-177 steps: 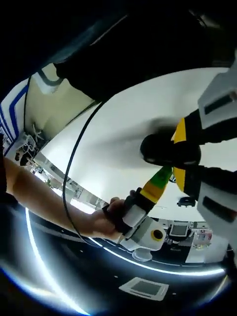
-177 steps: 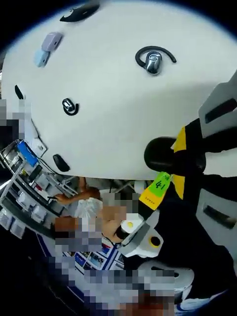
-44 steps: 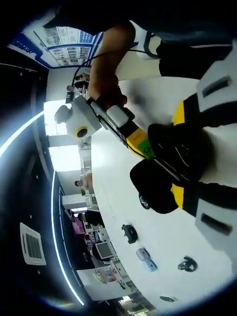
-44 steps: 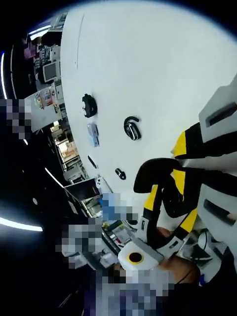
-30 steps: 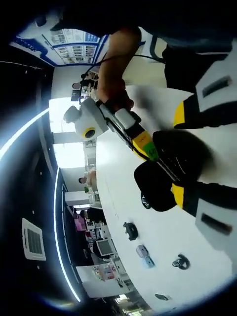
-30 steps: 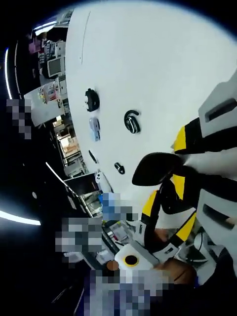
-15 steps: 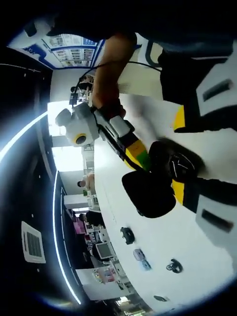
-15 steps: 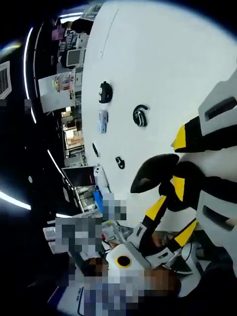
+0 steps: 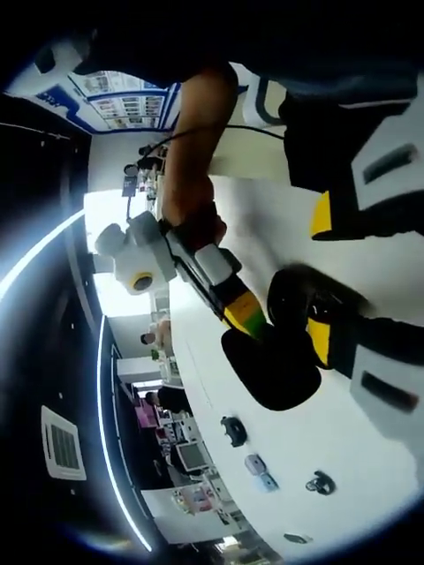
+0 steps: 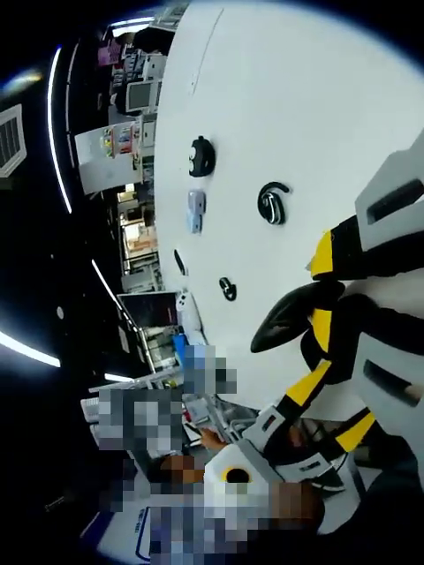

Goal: Pick up the earbuds from the table and place the earbuds into the earbud case

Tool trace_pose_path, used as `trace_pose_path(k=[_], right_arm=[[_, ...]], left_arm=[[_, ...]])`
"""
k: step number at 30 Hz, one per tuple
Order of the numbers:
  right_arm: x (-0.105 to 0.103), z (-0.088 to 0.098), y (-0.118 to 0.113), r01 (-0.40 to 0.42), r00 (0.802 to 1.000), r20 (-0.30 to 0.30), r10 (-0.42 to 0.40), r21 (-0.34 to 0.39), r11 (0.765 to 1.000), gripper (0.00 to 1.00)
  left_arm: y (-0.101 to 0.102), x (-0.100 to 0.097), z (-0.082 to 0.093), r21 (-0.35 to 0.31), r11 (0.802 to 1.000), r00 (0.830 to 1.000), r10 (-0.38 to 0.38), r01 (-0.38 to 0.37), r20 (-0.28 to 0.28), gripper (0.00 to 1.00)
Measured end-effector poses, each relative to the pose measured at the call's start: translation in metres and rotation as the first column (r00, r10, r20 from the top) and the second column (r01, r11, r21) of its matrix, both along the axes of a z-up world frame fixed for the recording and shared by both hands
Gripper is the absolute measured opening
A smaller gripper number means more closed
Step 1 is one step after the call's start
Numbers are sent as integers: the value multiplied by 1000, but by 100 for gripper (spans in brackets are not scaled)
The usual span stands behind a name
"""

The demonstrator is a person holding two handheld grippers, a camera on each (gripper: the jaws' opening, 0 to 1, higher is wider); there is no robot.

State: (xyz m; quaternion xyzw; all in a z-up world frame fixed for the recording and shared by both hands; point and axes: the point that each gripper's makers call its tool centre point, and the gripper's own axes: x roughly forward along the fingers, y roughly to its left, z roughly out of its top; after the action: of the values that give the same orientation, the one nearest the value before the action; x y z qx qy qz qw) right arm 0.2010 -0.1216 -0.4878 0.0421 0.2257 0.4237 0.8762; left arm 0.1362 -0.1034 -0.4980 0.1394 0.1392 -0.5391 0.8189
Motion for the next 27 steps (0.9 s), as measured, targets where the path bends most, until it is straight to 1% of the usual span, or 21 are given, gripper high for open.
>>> trace_pose_path(k=[4,14,18,25,26,27], right_arm=[[7,3,-1,9,1000,10,-10,17,1000,9],[21,4,-4,-16,1000,23,17,-14,1000,9],[26,3,-5,-25,1000,16,25,-20,999,9],[29,1,-5,-22,1000,9,22,-20,1000,9],[29,1,-6,-21,1000,7,21,-21,1000,11],[29,1,-6,-19,1000,4,19,-21,1000,16]], left_arm=[[1,6,1,3,1000,1000,7,-7,5,36],[-5,17,0,2,1000,1000,4,-4,-4,36],[-7,19,0,-2,1000,1000,7,-7,-7,37],[-7,22,0,-9,1000,1000,23,-23,-15,37],[-7,23,1,-14,1000,1000,24,-24,-18,37],[-6,22,2,-24,999,999,26,-27,-30,38]])
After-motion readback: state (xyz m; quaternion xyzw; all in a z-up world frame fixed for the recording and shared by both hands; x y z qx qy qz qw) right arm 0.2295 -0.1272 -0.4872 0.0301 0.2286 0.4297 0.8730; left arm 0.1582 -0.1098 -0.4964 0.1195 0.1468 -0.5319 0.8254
